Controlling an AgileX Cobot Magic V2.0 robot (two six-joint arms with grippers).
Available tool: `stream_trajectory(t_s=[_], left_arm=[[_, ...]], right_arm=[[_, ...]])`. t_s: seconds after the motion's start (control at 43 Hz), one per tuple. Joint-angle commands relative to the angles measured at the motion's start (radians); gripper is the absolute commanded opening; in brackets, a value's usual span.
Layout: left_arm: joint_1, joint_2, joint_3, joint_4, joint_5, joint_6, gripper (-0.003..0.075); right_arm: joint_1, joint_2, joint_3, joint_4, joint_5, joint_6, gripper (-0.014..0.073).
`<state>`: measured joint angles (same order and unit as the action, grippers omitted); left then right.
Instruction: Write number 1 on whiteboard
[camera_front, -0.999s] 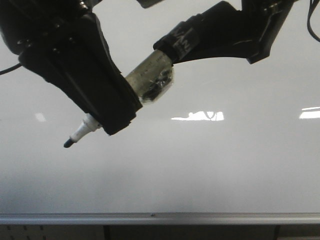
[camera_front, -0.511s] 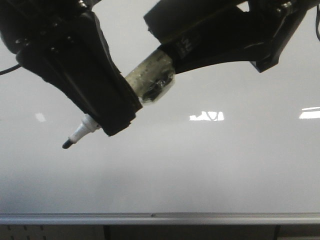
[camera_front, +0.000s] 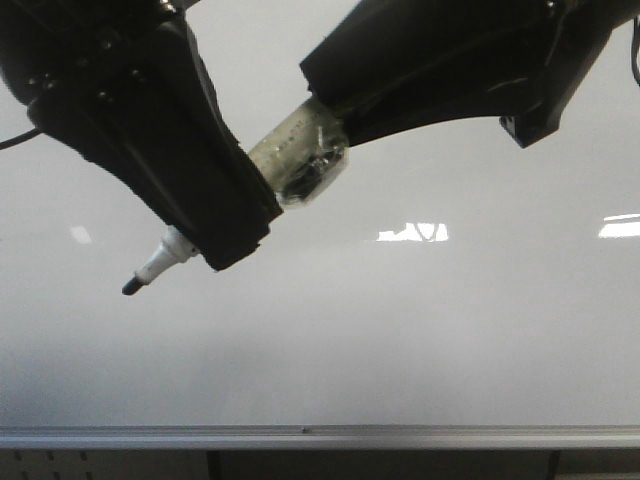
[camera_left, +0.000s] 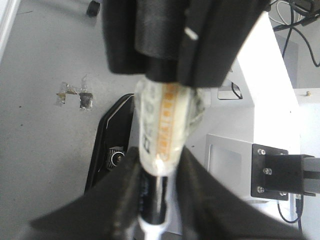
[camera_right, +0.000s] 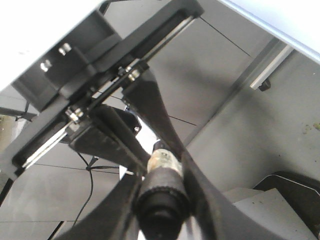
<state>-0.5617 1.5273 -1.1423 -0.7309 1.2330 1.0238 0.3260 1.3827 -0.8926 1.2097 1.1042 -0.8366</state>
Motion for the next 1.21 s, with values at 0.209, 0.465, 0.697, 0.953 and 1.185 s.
stream_trajectory(t_s=[0.209, 0.465, 0.697, 0.953, 1.185], left_arm=[[-0.004, -0.039, -0.032, -0.06, 0.031, -0.01, 0.0566], [-0.004, -0.039, -0.032, -0.057, 0.031, -0.01, 0.0515], [-0.004, -0.039, -0.032, -0.045, 0.022, -0.01, 0.0107], [0.036, -0.084, -0.03, 0.087, -0.168, -0.195, -0.002], [0.107, -0.337, 0.131, 0.299, -0.598, -0.549, -0.002]], right_arm=[[0.005, -0.041, -0.029, 0.014, -0.139, -0.002, -0.006], [0.005, -0.221, 0.047, -0.121, -0.418, -0.002, -0.006], [0.005, -0.436, 0.202, -0.122, -0.721, -0.002, -0.006], [0.005, -0.466, 0.224, -0.122, -0.824, -0.002, -0.006], [0.005, -0.457, 0.215, -0.122, -0.918, -0.005, -0.006]])
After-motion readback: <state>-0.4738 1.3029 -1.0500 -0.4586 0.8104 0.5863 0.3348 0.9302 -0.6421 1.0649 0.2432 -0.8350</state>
